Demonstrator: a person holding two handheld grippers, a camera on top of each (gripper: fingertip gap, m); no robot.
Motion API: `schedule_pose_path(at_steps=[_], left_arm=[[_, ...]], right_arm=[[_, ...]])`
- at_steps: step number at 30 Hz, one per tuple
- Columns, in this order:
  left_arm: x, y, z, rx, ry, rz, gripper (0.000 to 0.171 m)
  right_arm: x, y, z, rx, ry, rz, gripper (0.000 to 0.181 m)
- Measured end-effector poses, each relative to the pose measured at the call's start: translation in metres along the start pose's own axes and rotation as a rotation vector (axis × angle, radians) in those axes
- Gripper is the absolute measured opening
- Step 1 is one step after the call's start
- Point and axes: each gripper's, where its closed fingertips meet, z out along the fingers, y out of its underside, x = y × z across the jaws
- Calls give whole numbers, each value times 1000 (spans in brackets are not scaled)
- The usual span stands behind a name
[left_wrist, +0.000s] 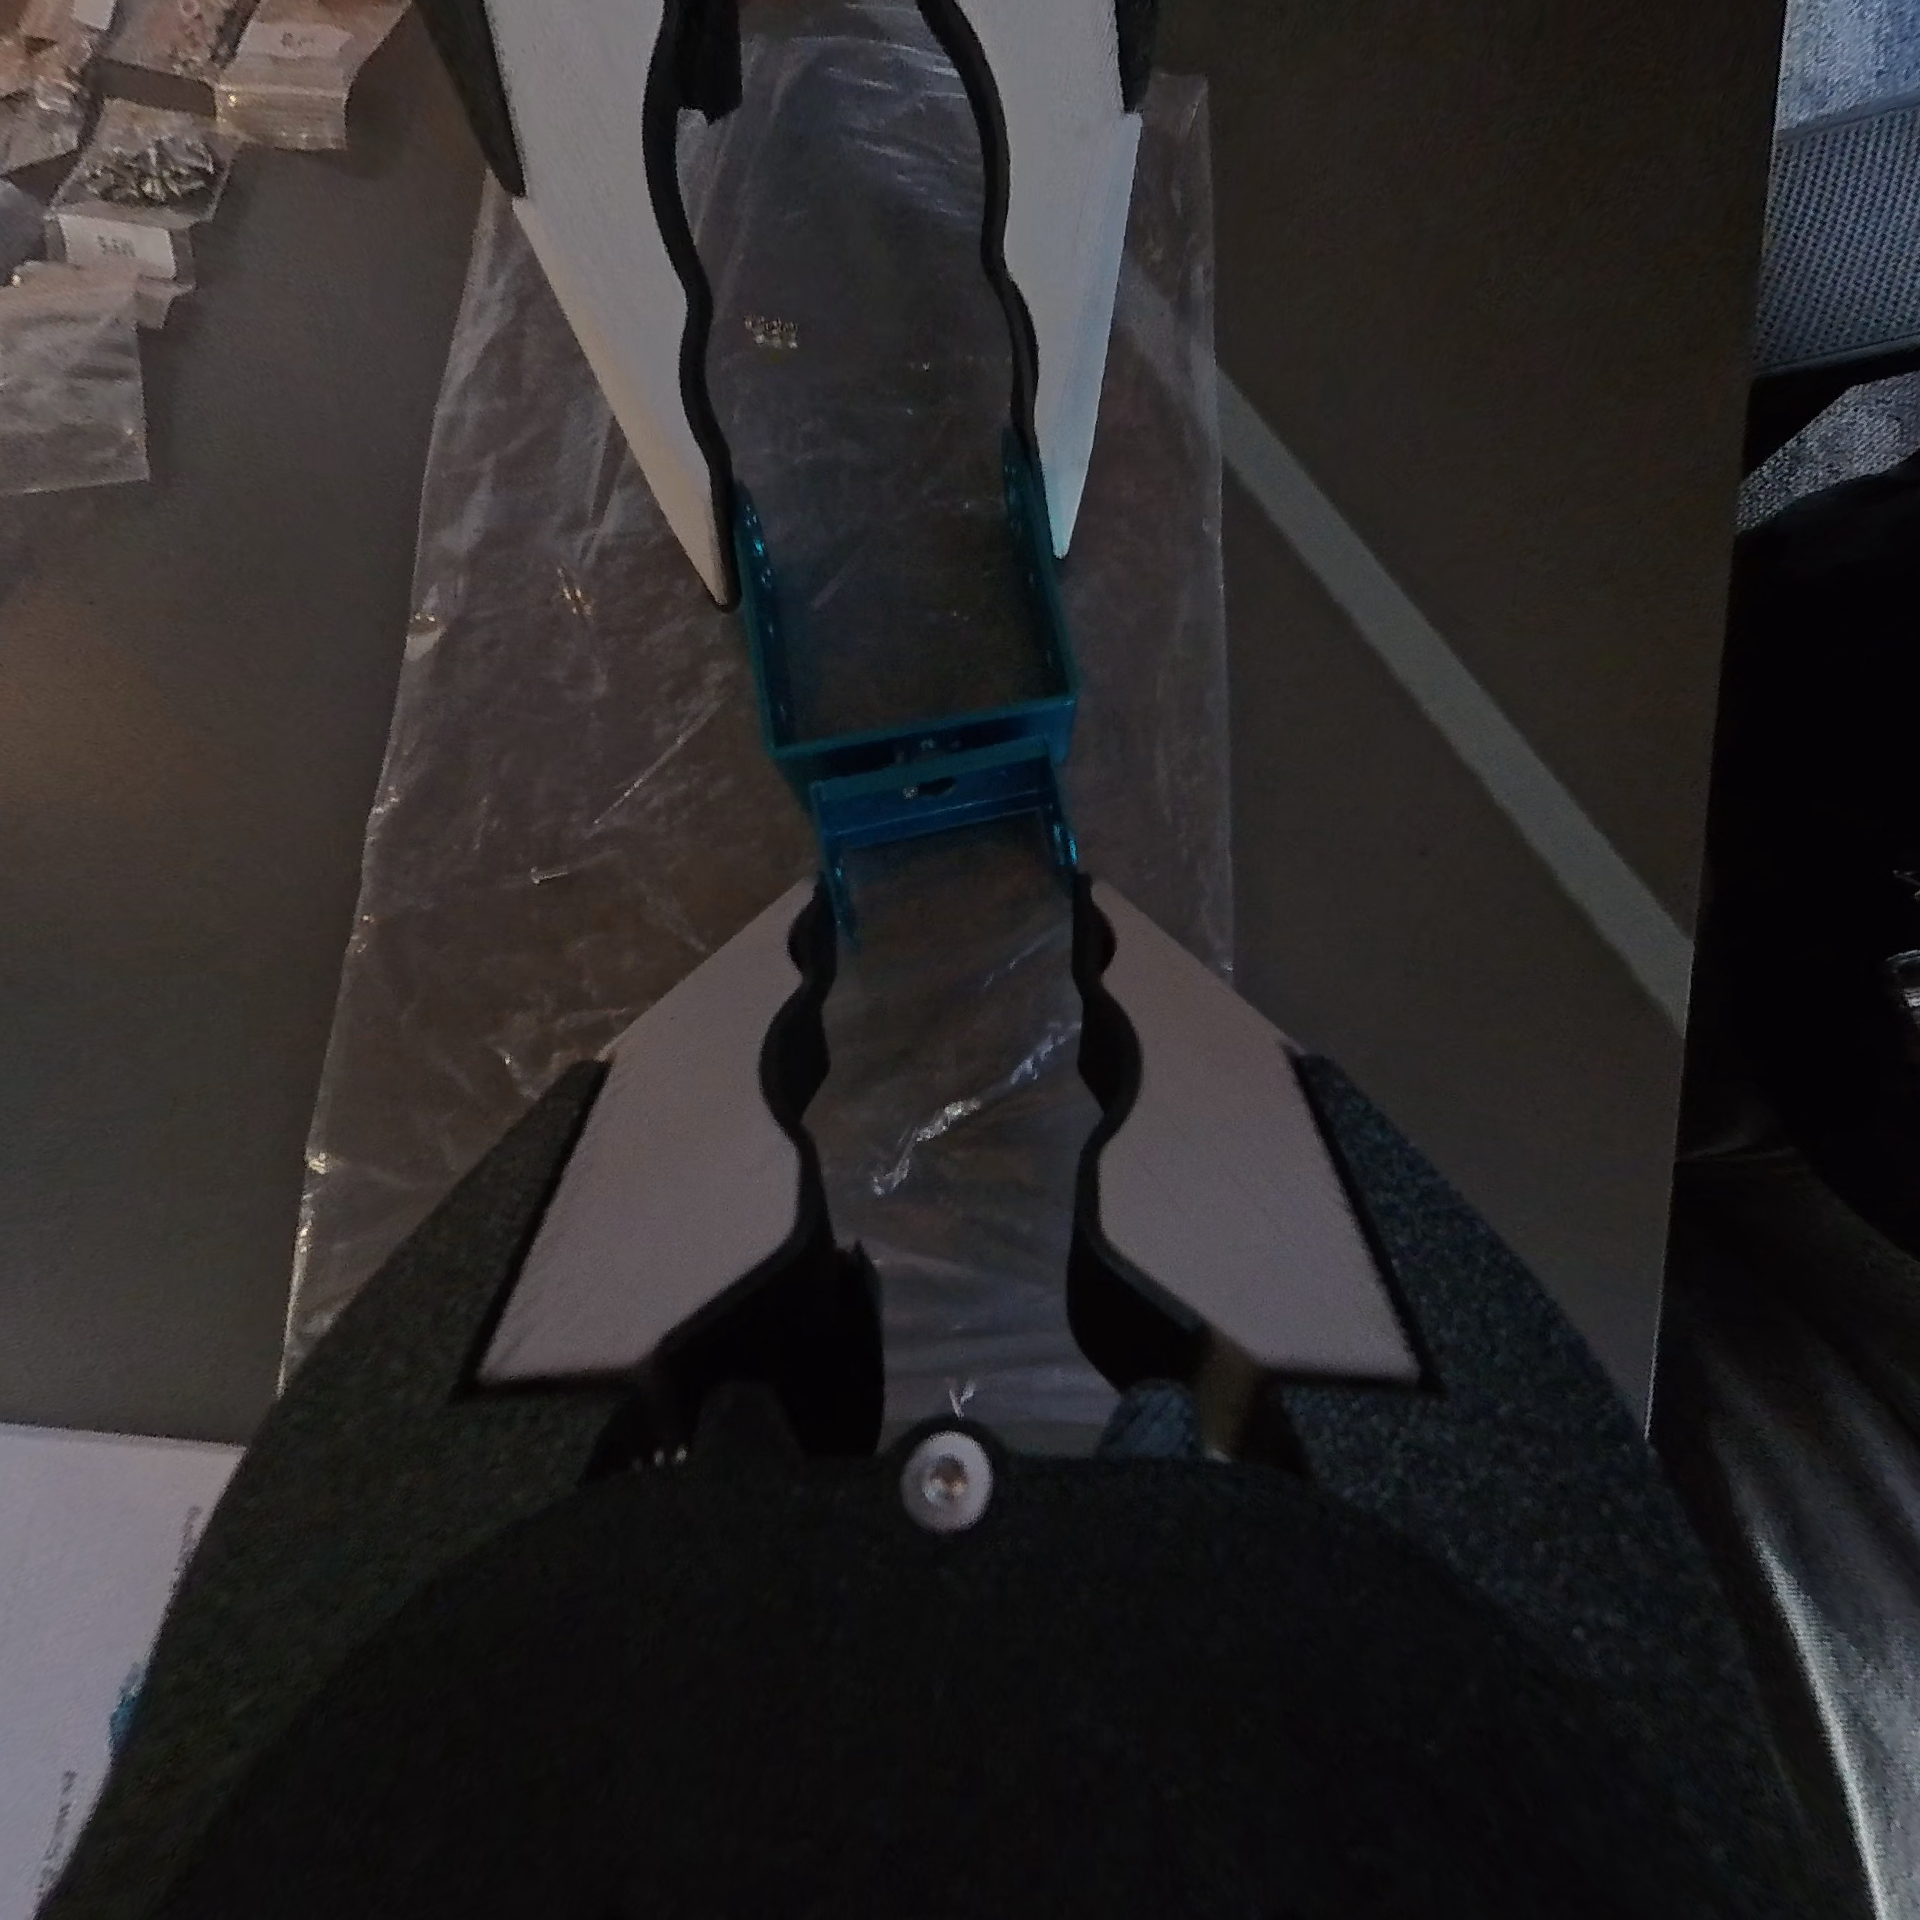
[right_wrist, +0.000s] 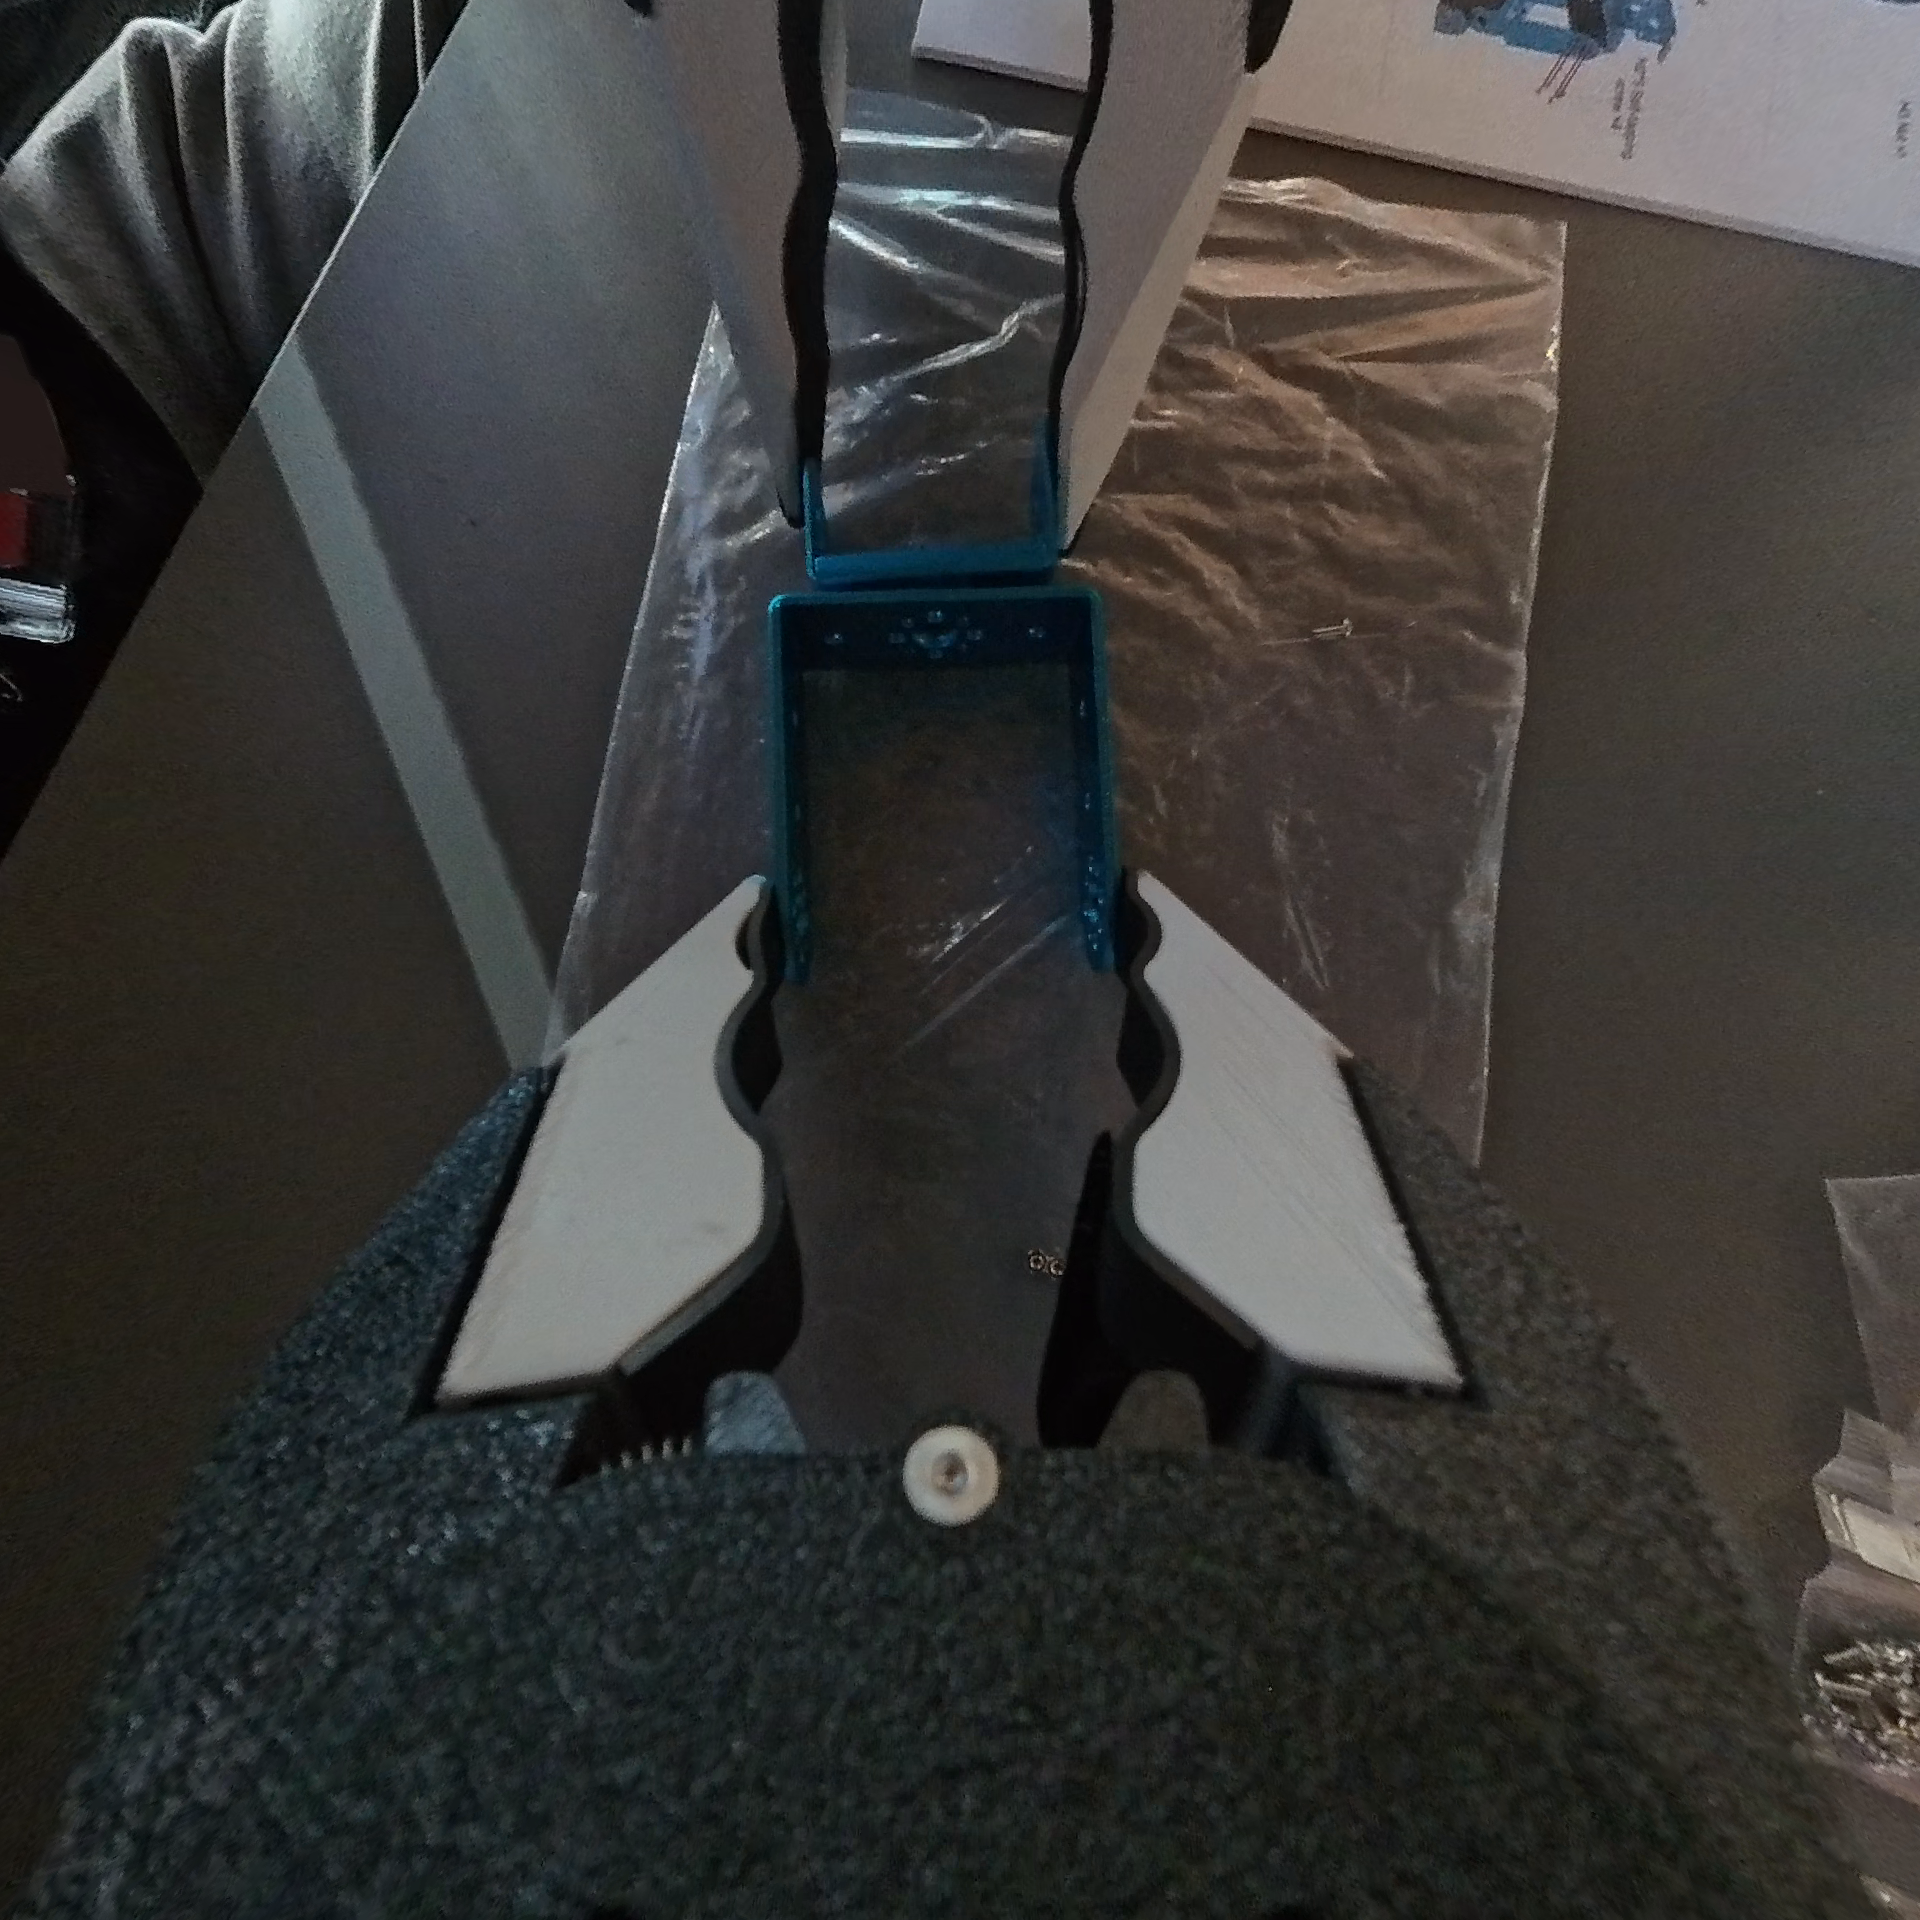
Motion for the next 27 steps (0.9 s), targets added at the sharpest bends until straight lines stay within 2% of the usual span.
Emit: schedule_pose_path(at_steps=[27], left_arm=[[-1, 0, -2, -26, 3, 12, 44]], right_arm=[[1, -8, -4, 11, 25, -31, 62]])
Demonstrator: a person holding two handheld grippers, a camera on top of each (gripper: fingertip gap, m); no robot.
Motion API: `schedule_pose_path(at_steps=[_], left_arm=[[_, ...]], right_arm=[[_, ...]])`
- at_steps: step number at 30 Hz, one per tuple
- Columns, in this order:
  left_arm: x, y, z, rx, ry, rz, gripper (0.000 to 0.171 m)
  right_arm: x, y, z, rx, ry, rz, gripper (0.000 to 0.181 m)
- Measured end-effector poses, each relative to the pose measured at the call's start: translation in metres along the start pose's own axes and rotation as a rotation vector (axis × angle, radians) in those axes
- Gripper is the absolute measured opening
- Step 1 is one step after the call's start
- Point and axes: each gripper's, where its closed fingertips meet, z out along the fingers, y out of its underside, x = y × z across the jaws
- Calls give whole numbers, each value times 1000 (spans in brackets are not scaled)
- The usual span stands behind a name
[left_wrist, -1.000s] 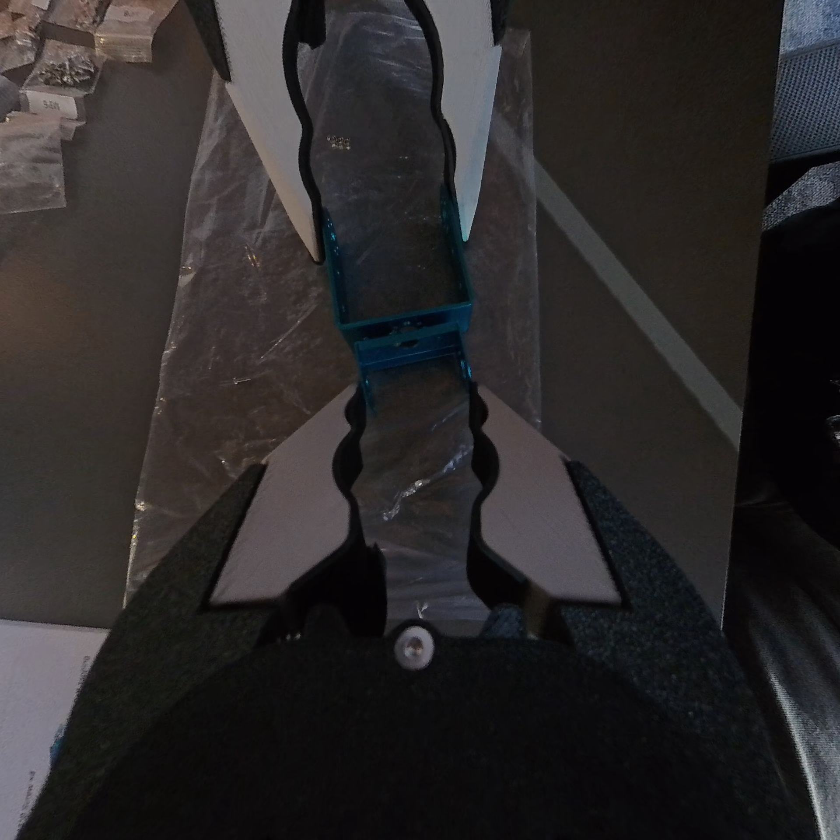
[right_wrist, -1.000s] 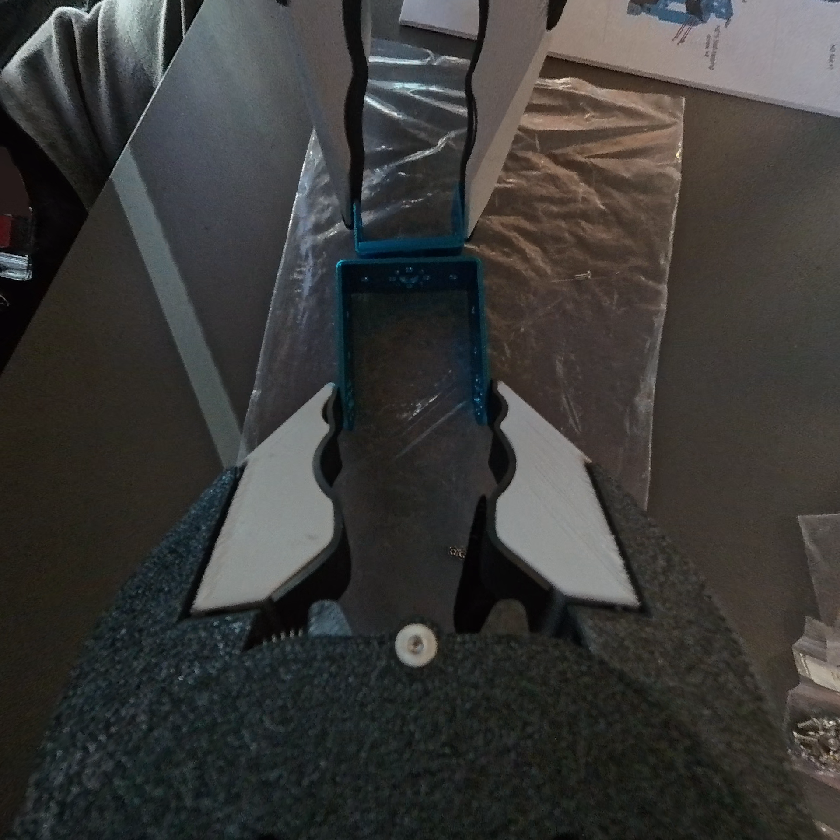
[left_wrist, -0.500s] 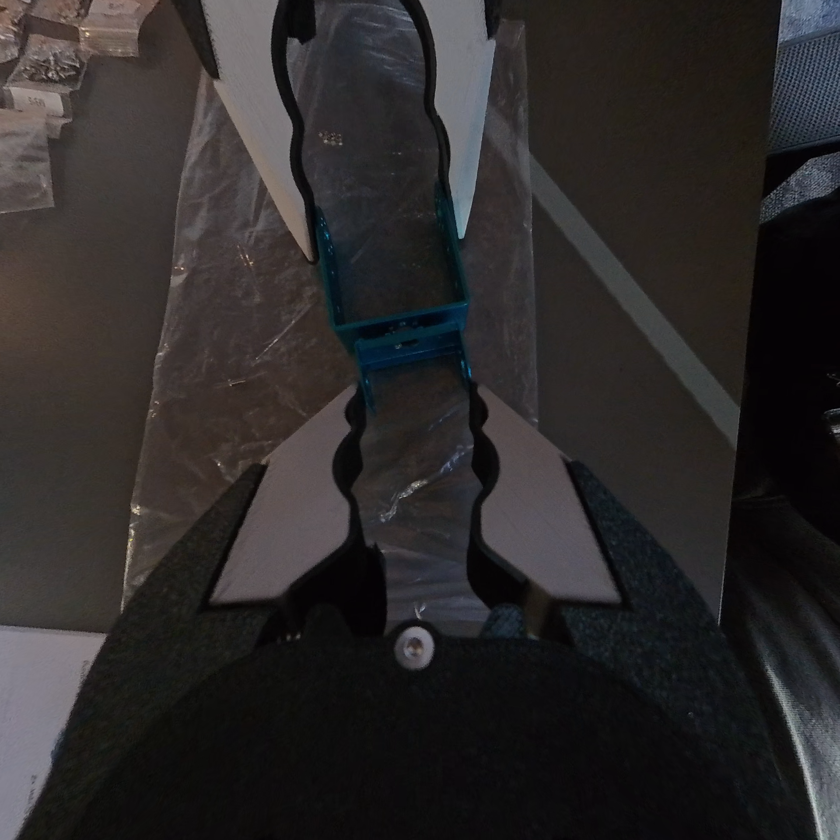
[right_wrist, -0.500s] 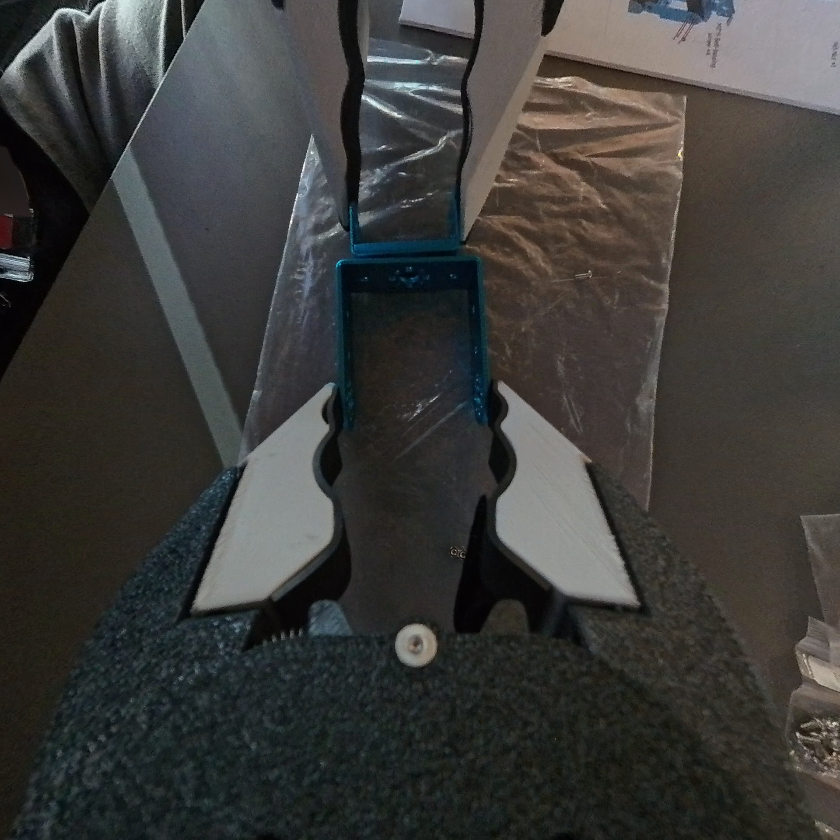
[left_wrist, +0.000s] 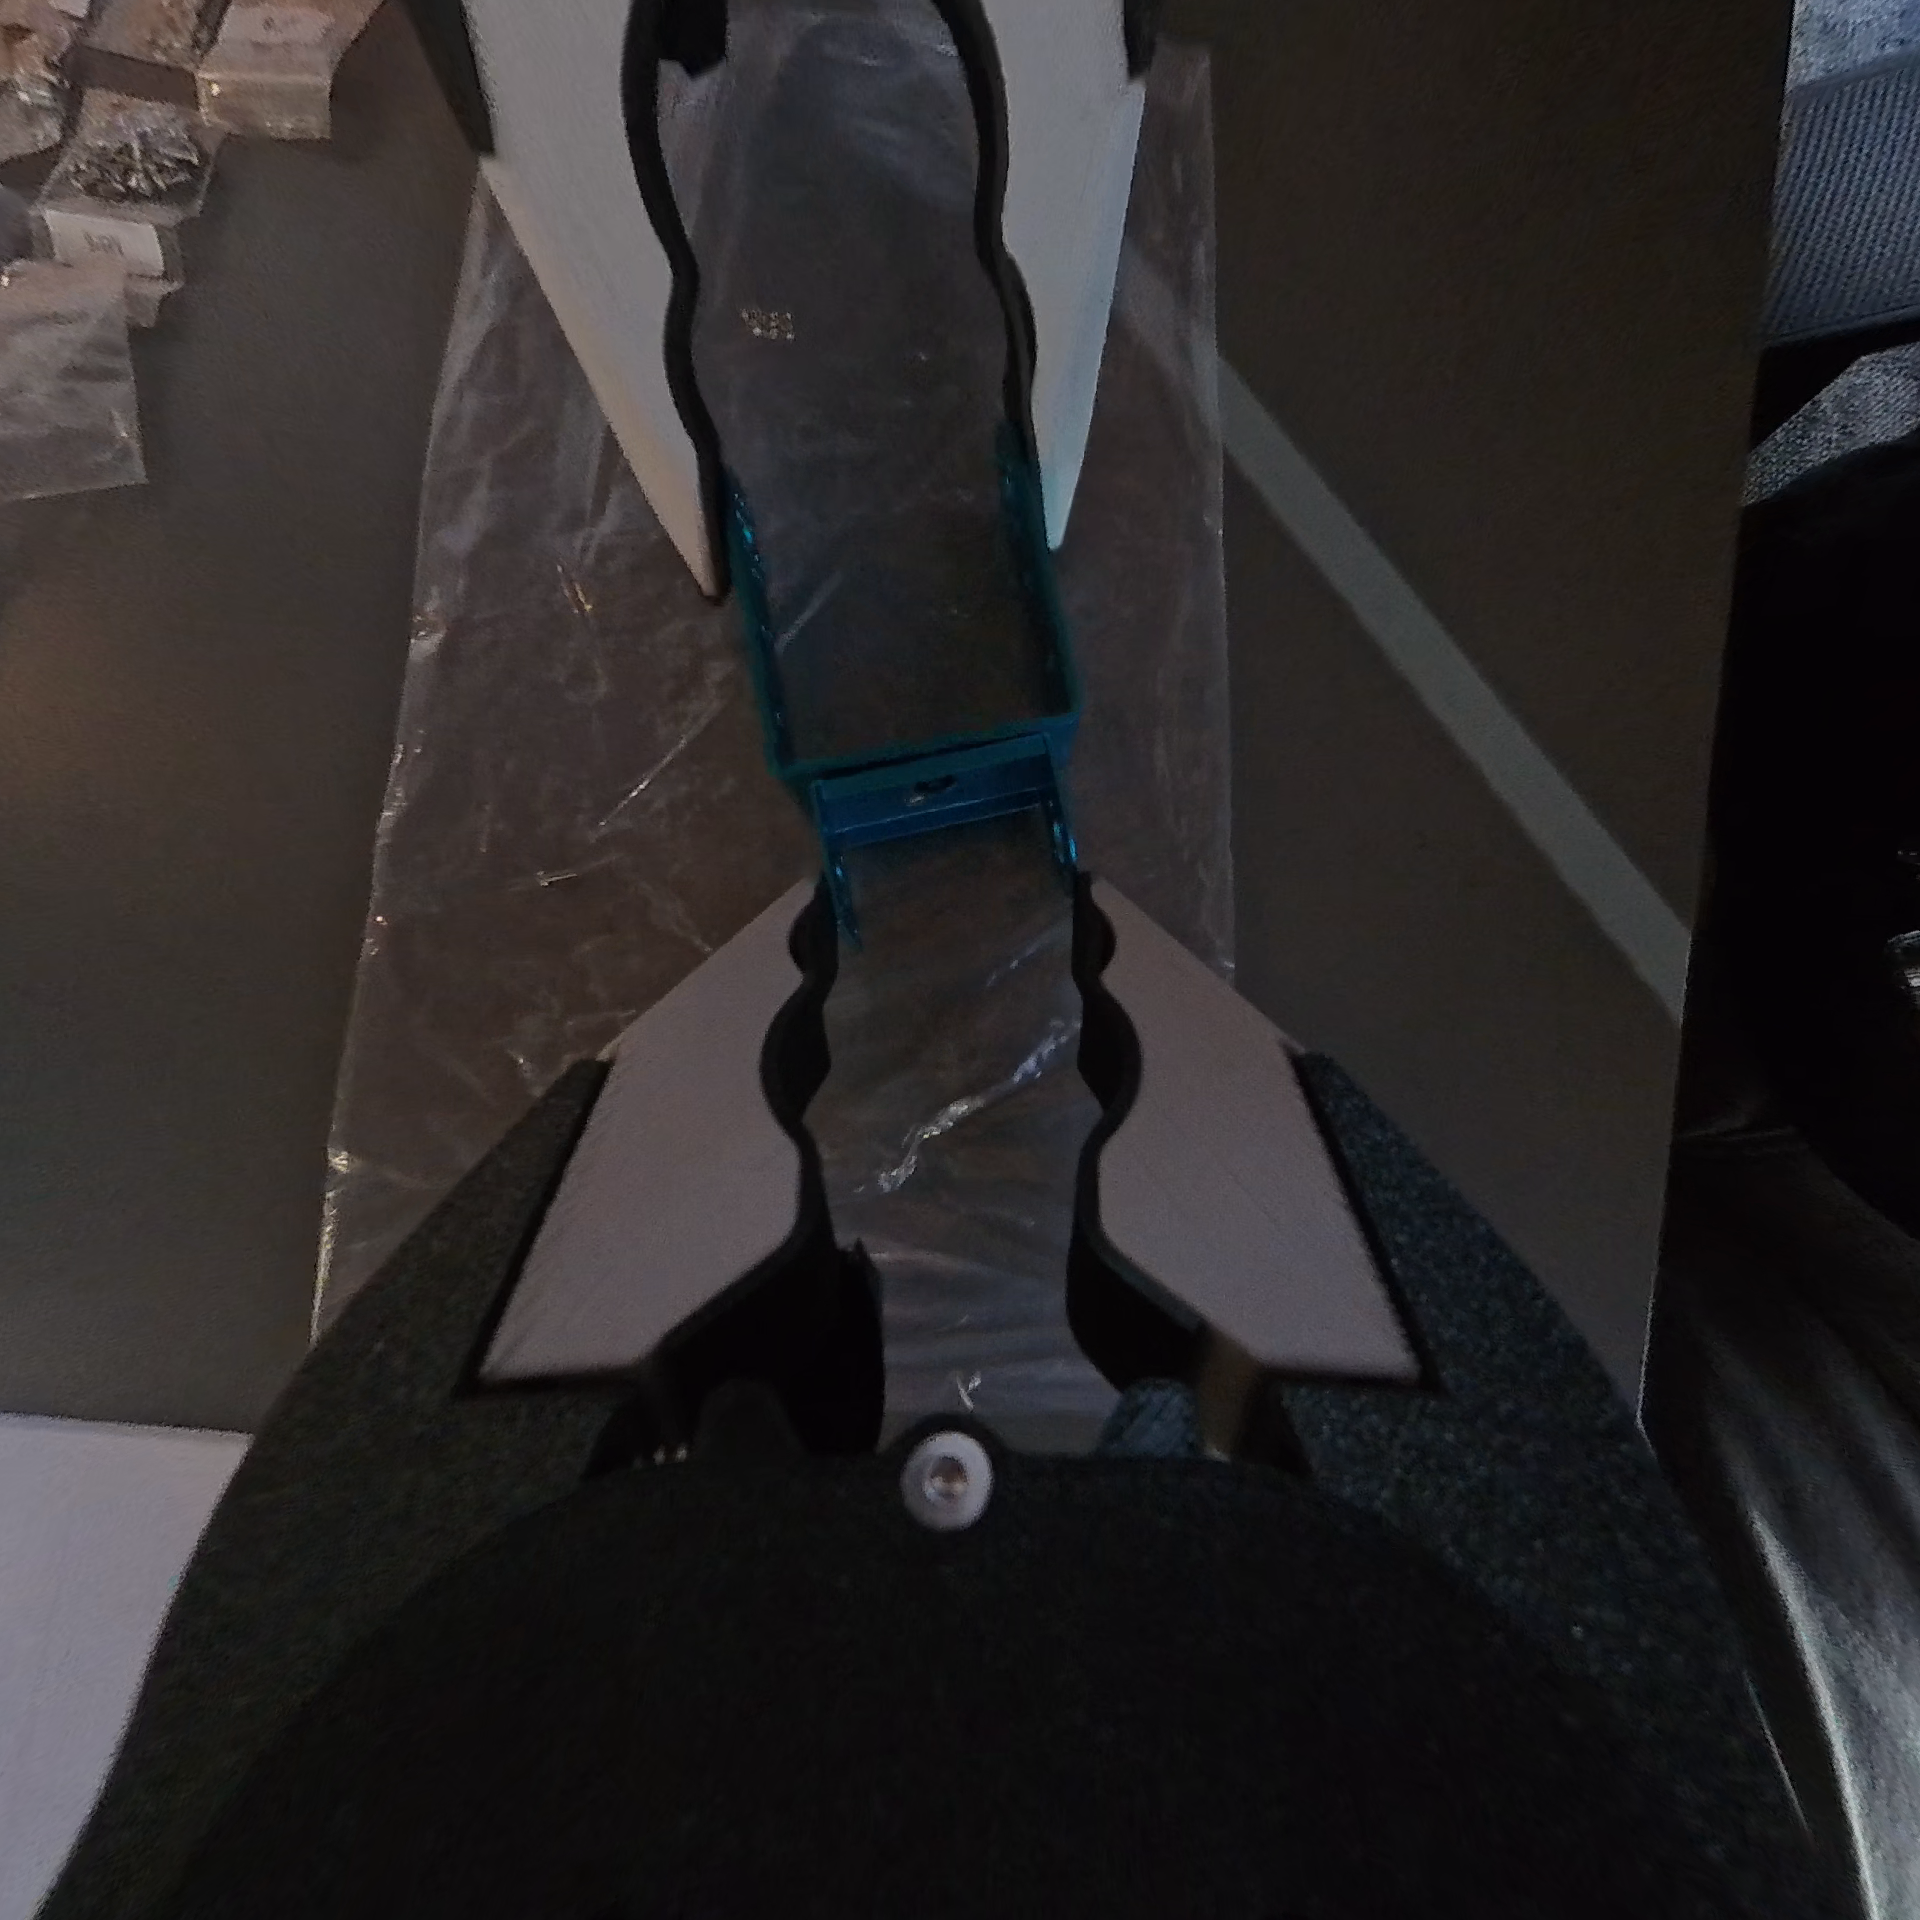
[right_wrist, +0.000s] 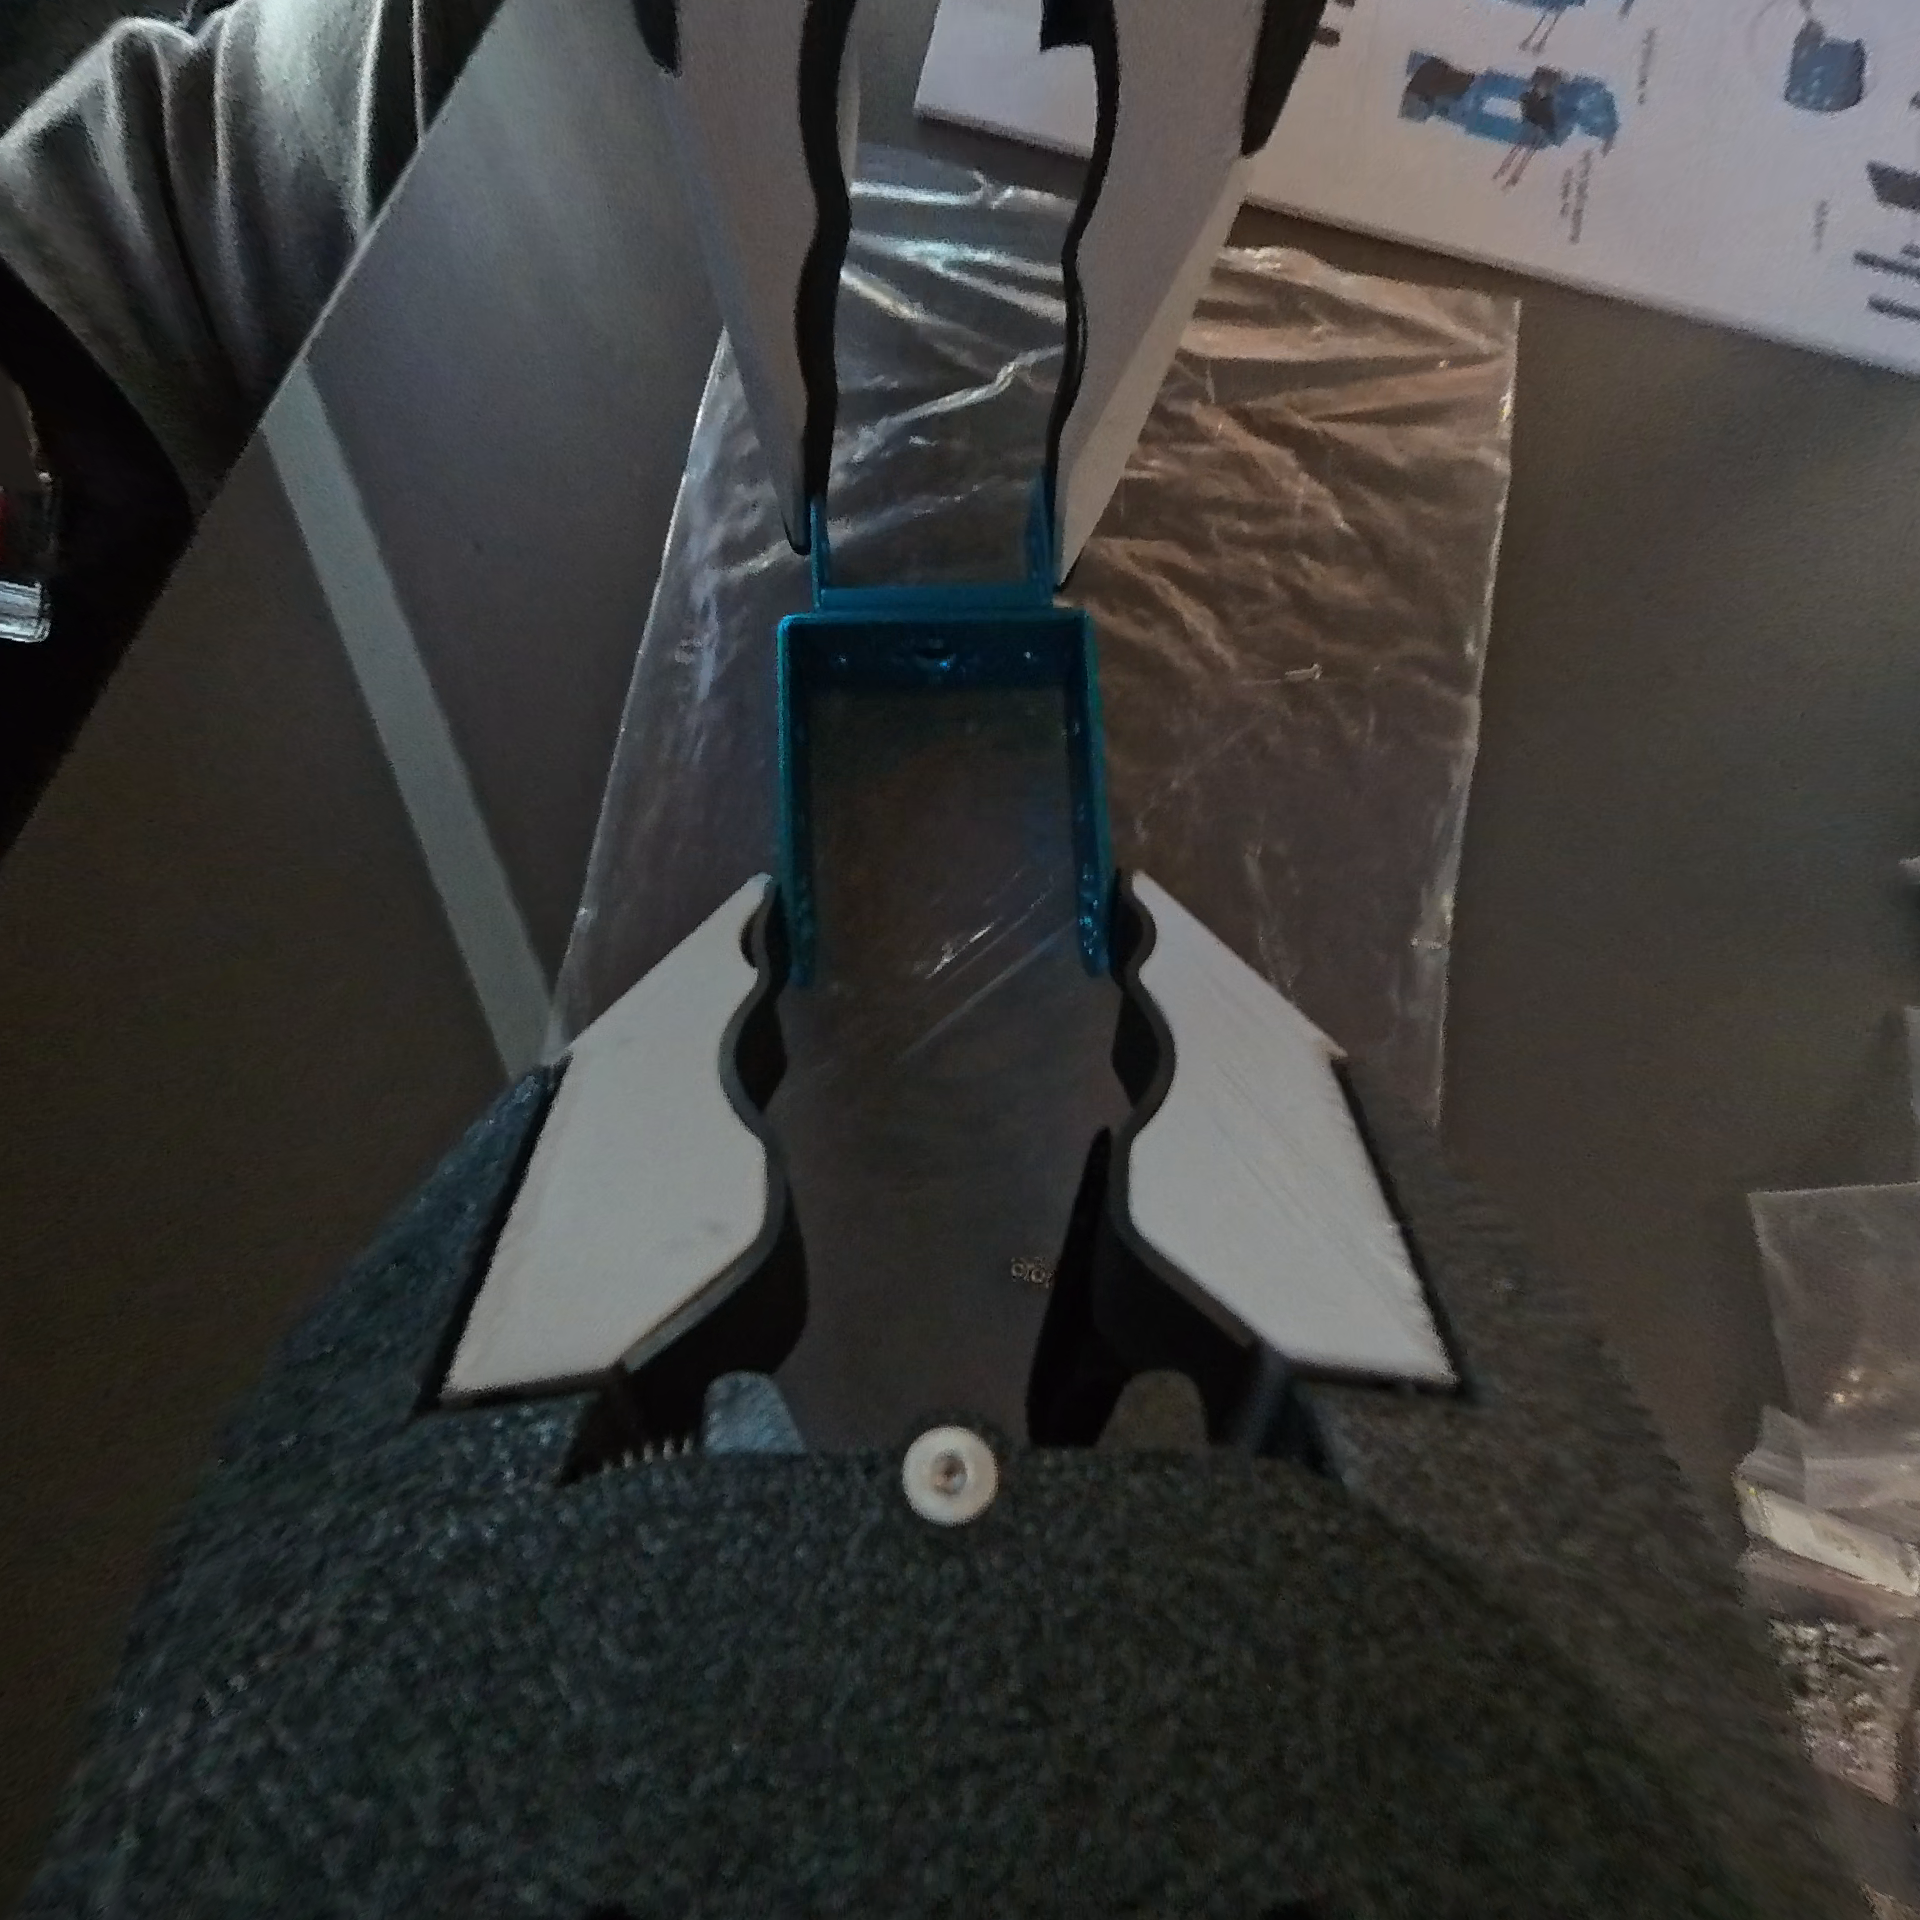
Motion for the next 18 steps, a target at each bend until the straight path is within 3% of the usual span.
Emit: schedule_pose_path(at_steps=[4, 7, 12, 18], left_arm=[[-1, -4, -9, 4, 3, -1, 44], [-3, -8, -22, -33, -1, 18, 45], [-8, -27, -58, -139, -7, 70, 44], [-15, -56, -110, -371, 52, 84, 45]], right_arm=[[6, -1, -4, 13, 23, -17, 61], [11, -9, -12, 103, 4, 26, 60], [22, -31, -38, 360, -94, 178, 61], [31, -65, -87, 752, -219, 328, 60]])
